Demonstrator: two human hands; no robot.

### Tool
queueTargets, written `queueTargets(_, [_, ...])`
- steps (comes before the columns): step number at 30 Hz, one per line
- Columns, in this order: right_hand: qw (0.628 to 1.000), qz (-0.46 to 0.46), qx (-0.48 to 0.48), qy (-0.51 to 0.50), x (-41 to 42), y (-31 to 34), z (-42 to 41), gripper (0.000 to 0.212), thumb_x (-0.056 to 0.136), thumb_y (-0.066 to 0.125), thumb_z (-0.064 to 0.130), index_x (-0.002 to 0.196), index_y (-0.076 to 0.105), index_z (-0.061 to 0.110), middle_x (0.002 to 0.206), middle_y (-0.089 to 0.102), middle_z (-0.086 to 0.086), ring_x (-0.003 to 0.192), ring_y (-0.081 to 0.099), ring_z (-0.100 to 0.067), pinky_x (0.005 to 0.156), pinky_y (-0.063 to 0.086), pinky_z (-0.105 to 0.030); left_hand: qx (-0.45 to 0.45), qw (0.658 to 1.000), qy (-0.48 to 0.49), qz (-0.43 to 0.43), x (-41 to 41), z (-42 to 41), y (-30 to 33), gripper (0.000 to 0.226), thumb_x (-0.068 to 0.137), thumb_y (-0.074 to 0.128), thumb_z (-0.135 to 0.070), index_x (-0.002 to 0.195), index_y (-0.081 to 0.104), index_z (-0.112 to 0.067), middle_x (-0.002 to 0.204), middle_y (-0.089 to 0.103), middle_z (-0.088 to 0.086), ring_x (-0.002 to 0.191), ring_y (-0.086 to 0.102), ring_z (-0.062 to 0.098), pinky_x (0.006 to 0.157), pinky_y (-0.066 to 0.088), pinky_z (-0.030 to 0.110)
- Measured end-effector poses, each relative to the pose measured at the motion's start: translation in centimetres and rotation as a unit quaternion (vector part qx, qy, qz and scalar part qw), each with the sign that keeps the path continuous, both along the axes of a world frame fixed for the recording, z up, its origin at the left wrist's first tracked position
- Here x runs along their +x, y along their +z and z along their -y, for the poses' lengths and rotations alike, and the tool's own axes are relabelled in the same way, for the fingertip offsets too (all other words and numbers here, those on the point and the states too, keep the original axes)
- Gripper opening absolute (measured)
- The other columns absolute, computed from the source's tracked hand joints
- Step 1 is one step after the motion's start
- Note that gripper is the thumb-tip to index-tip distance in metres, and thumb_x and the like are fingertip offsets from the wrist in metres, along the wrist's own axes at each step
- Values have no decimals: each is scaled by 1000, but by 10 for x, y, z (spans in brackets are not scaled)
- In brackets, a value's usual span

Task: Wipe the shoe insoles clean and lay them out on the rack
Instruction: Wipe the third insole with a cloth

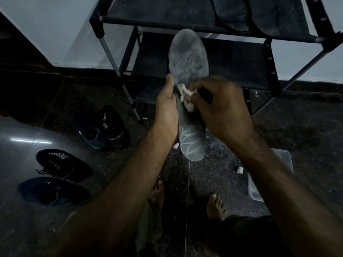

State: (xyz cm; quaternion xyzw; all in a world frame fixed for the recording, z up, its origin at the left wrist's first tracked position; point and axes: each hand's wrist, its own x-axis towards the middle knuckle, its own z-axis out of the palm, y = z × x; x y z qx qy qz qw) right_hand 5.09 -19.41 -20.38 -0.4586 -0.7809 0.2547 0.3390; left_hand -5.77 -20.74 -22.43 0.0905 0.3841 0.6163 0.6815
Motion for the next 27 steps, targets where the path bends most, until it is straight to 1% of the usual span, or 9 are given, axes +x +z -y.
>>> queueTargets(2, [999, -13, 32, -42, -5, -6, 1, 7, 88, 66, 12, 90, 71, 8, 87, 67, -2, 81, 60, -10, 73, 49, -25, -1, 1000, -7, -17, 3, 0, -3, 50, 104, 32, -43, 101, 65, -5, 85, 74, 11, 80, 73, 19, 75, 60, 28])
queueTargets(5, [999, -44, -22, -11, -7, -1, 5, 6, 89, 67, 13, 92, 71, 11, 83, 69, 4, 78, 65, -5, 72, 52, -20, -1, 1000, -2, -27, -1, -2, -3, 54, 105, 31, -40, 98, 65, 0, 83, 74, 14, 76, 73, 18, 71, 60, 26])
queueTargets(8, [986, -16, -129, 108, -5, 12, 9, 6, 88, 68, 14, 93, 71, 16, 80, 69, 14, 73, 66, 5, 66, 49, -7, 24, 999, -21, 25, -10, -1, 2, 68, 104, 26, -47, 111, 63, 10, 108, 68, 26, 99, 70, 31, 95, 54, 40])
queueTargets(11, [984, -2, -131, 121, -5, 12, 8, 4, 88, 68, 14, 90, 71, 17, 81, 70, 11, 74, 64, 4, 66, 46, -5, 27, 997, -17, 67, -11, -1, 3, 68, 103, 28, -50, 125, 52, 10, 123, 59, 30, 113, 60, 39, 106, 42, 50])
queueTargets(14, [999, 3, -40, 15, -7, -1, 5, 5, 90, 65, 12, 91, 69, 15, 86, 66, 6, 74, 61, 0, 71, 43, -3, -4, 1000, 8, -3, -7, -2, 1, 60, 102, 31, -48, 124, 58, 0, 110, 70, 18, 104, 68, 28, 94, 54, 40])
queueTargets(18, [999, 5, 16, -44, -4, -10, 1, 5, 90, 65, 15, 93, 67, 11, 91, 63, 2, 82, 58, -7, 76, 49, -21, -15, 999, 10, -44, -4, -2, 0, 51, 104, 32, -44, 112, 64, -6, 93, 74, 10, 86, 72, 20, 76, 59, 29])
queueTargets(22, [995, -71, -43, -46, 0, -3, 0, 8, 88, 70, 22, 92, 63, 24, 89, 58, 12, 79, 56, 6, 71, 42, -5, 25, 1000, 3, -13, -9, -5, 3, 56, 104, 28, -46, 118, 61, -3, 102, 72, 13, 96, 69, 24, 88, 56, 35])
queueTargets(24, [992, -94, -64, -46, 2, -2, 0, 11, 86, 72, 23, 93, 63, 26, 93, 60, 8, 81, 58, 4, 72, 44, -6, 48, 999, -4, 15, -13, -6, 4, 63, 104, 22, -49, 115, 60, 0, 100, 72, 16, 95, 70, 25, 90, 55, 35])
queueTargets(27, [990, -104, -95, -21, 4, -2, -2, 10, 86, 72, 21, 93, 66, 23, 93, 66, 10, 85, 64, -1, 77, 52, -16, 91, 993, -30, 67, -18, -7, 3, 73, 102, 16, -55, 124, 53, 4, 113, 66, 22, 111, 61, 30, 107, 42, 40])
